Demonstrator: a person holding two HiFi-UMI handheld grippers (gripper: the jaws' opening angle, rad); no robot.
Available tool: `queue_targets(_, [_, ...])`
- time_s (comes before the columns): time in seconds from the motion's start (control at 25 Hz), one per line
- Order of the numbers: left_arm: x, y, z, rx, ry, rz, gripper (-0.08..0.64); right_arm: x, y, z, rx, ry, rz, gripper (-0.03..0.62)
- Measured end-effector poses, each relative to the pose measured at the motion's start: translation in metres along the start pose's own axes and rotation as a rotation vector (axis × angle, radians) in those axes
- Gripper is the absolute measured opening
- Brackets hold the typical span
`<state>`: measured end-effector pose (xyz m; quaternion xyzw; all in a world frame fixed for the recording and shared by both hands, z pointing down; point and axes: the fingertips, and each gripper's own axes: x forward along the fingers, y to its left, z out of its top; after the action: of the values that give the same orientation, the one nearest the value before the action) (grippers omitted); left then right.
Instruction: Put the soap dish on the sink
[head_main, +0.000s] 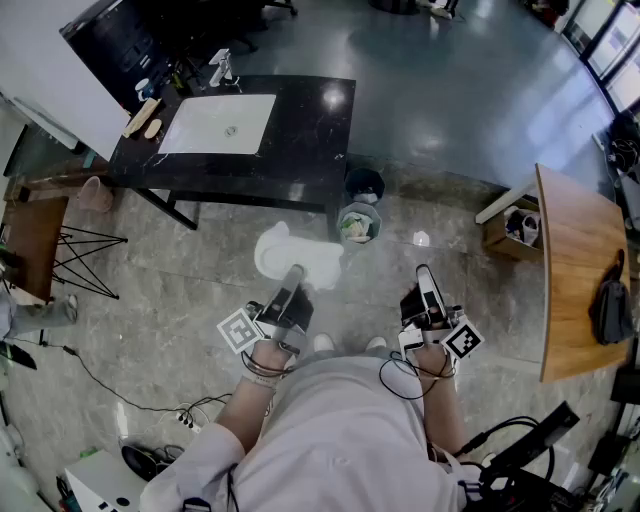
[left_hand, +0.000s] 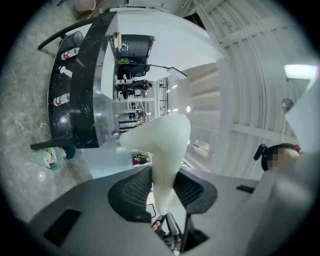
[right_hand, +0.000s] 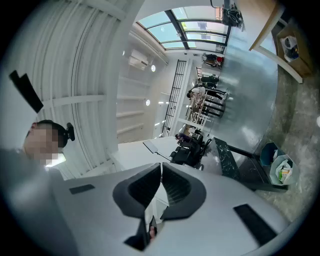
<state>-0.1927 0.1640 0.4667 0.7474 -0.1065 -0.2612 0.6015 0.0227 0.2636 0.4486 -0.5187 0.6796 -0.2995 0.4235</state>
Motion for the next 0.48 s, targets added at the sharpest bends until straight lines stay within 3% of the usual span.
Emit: queue_targets(0.48, [-0.018, 0.012, 0.015, -0.001, -0.027, 0.031, 0.127, 0.015, -0.008, -0.021, 0.016, 0.041, -0.02, 0.023])
